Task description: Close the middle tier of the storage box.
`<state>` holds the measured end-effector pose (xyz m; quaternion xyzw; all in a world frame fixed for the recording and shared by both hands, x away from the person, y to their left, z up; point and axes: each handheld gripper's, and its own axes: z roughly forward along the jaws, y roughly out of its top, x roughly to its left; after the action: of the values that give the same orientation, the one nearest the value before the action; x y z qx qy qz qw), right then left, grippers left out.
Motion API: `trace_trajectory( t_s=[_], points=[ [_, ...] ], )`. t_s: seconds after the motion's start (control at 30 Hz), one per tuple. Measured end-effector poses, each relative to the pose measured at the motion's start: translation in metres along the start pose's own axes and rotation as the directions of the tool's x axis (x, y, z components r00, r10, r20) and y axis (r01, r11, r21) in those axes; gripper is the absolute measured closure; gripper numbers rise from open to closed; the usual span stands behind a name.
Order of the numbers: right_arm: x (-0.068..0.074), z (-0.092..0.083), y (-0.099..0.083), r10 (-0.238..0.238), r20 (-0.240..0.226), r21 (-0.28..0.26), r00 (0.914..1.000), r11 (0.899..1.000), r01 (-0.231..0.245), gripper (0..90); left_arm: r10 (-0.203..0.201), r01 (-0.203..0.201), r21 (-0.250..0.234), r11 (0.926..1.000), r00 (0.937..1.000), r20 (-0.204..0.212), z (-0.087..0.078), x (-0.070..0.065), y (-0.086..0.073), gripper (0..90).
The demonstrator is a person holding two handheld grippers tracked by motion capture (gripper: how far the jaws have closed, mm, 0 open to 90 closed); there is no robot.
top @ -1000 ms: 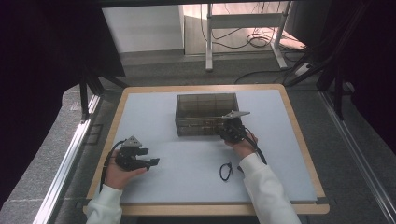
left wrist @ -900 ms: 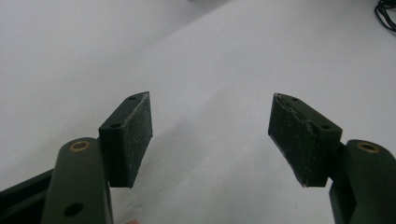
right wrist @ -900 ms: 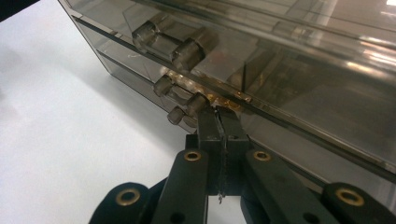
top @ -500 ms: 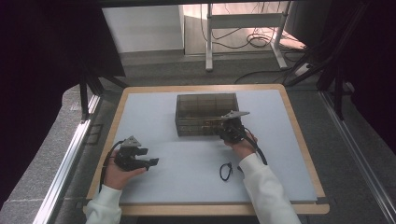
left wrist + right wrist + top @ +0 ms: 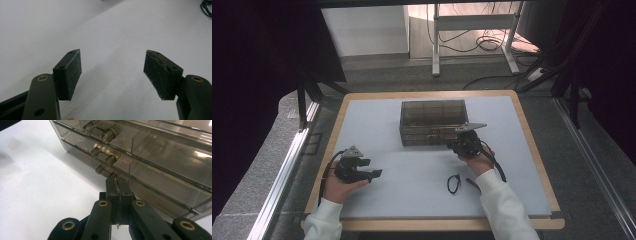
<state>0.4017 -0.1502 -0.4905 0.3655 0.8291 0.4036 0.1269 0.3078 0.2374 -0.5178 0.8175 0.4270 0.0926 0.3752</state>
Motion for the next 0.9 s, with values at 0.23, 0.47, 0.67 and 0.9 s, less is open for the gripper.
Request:
trace_trajectory(
  t_s=[0.23,0.47,0.67,0.9],
  points=[
    [-0.003,-0.012,-0.011,0.006,0.0,0.0,1.0,1.0,-0.006,89.6,0.0,0.0,0.001,1.0,1.0,0.002,0.001,0.0,0.0,30.9],
    [-0.007,-0.023,-0.024,0.01,0.003,0.004,0.9999,1.0,-0.01,89.0,0.0,0.0,0.004,1.0,1.0,0.002,0.001,0.0,0.0,30.9],
    [-0.009,-0.032,-0.034,0.01,0.014,0.011,0.9999,1.0,-0.01,85.5,0.003,-0.003,0.007,1.0,1.0,0.003,0.002,-0.001,0.0,30.9],
    [-0.01,-0.036,-0.039,-0.002,0.023,0.028,0.9997,1.0,0.002,67.7,0.002,-0.002,0.008,1.0,1.0,0.003,0.002,-0.001,0.0,30.9]
  ],
)
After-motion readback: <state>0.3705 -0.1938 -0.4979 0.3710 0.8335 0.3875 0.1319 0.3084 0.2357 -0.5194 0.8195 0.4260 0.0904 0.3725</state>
